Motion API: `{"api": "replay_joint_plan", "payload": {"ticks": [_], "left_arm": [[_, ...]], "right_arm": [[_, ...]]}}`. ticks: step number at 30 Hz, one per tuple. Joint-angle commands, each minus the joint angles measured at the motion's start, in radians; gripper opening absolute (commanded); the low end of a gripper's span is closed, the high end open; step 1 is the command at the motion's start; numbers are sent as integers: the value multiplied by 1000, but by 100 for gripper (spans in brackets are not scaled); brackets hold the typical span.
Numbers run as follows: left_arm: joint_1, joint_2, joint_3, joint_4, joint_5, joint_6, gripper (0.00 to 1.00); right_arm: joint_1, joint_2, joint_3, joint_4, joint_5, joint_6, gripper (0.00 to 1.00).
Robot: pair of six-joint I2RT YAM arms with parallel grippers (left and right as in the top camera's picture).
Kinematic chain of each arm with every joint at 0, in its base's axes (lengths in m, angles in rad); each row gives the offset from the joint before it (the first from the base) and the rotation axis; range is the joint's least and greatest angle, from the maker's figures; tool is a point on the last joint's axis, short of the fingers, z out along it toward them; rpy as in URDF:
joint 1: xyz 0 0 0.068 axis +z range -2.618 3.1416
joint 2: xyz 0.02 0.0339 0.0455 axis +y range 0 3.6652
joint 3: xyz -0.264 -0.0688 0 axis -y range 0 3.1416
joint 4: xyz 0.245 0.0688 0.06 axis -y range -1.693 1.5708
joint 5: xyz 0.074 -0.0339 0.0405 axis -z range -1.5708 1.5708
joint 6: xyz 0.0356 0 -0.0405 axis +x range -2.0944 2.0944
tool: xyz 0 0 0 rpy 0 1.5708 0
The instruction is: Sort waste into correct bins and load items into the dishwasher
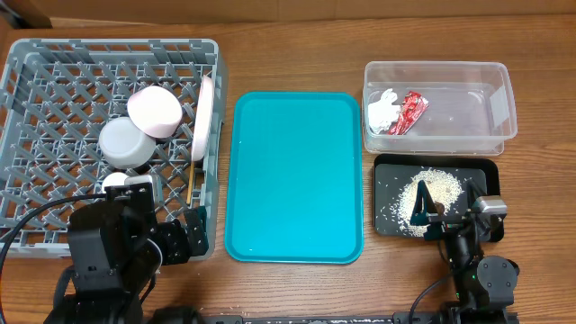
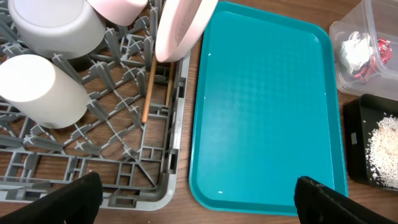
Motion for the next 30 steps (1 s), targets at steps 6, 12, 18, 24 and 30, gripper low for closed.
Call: {"api": "replay_joint_plan", "payload": {"ticks": [6, 12, 18, 24, 30], "left_arm": [[-6, -3, -1, -2, 8, -10, 100], [-16, -34, -19, -3, -58, 18, 100], [-84, -208, -302, 312, -60, 36, 100], [-125, -454, -655, 686, -54, 32, 100], [-134, -632, -893, 1018, -64, 32, 100]], "right_arm": [[-1, -3, -10, 5, 10, -3, 100], [-1, -3, -10, 5, 10, -3, 100], [-1, -3, -10, 5, 10, -3, 100], [-1, -3, -10, 5, 10, -3, 100], [-1, -3, -10, 5, 10, -3, 100]]}}
